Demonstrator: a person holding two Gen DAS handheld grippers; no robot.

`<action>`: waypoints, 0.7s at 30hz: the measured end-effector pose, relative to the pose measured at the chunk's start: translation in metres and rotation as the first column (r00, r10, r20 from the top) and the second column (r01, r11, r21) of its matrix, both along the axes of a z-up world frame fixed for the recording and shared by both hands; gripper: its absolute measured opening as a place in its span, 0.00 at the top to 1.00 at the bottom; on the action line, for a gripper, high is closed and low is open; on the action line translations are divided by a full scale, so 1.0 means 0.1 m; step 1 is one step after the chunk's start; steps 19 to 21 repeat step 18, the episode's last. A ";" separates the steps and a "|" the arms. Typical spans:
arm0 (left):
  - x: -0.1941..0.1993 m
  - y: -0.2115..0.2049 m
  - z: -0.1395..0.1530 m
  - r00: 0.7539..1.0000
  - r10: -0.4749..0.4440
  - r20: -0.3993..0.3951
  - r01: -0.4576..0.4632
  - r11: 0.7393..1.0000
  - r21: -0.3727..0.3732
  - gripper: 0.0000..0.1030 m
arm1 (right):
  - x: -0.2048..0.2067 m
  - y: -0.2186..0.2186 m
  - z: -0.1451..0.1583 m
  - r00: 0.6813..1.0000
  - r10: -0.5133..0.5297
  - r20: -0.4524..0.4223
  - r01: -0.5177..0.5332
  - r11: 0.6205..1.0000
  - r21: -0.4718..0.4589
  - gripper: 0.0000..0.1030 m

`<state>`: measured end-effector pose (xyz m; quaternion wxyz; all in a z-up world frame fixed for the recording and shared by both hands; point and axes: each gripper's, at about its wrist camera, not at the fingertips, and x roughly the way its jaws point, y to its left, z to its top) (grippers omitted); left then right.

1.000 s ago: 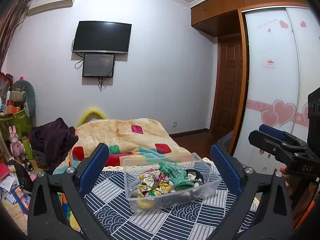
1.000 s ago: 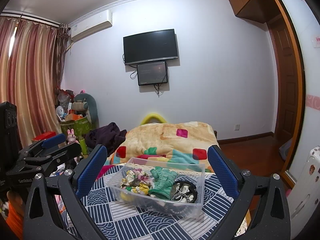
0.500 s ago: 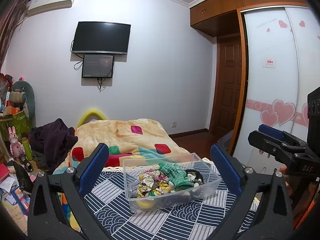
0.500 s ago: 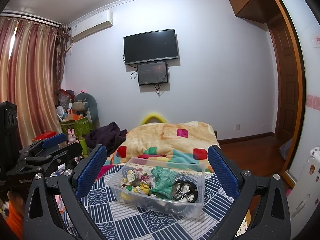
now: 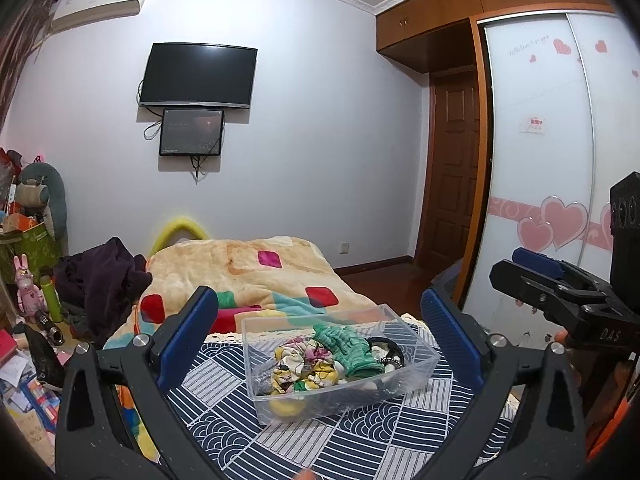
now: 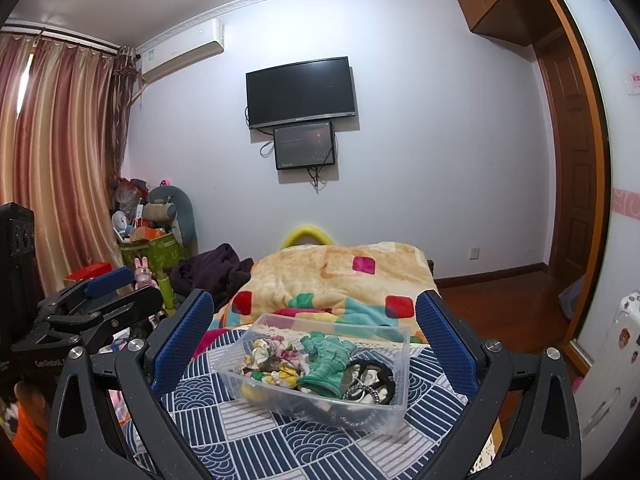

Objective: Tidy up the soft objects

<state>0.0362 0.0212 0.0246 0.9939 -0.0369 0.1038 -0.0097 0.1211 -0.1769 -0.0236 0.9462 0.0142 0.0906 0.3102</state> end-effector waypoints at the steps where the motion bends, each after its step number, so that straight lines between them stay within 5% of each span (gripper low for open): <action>1: 0.00 -0.01 0.00 1.000 -0.002 -0.001 0.002 1.000 0.000 0.00 | 0.00 0.00 0.00 1.000 0.000 -0.001 0.000 1.000 0.000 0.02; 21: 0.02 -0.03 -0.01 1.000 -0.021 -0.017 0.021 1.000 -0.001 0.00 | 0.03 0.03 -0.02 1.000 0.002 -0.014 -0.002 1.000 -0.008 0.01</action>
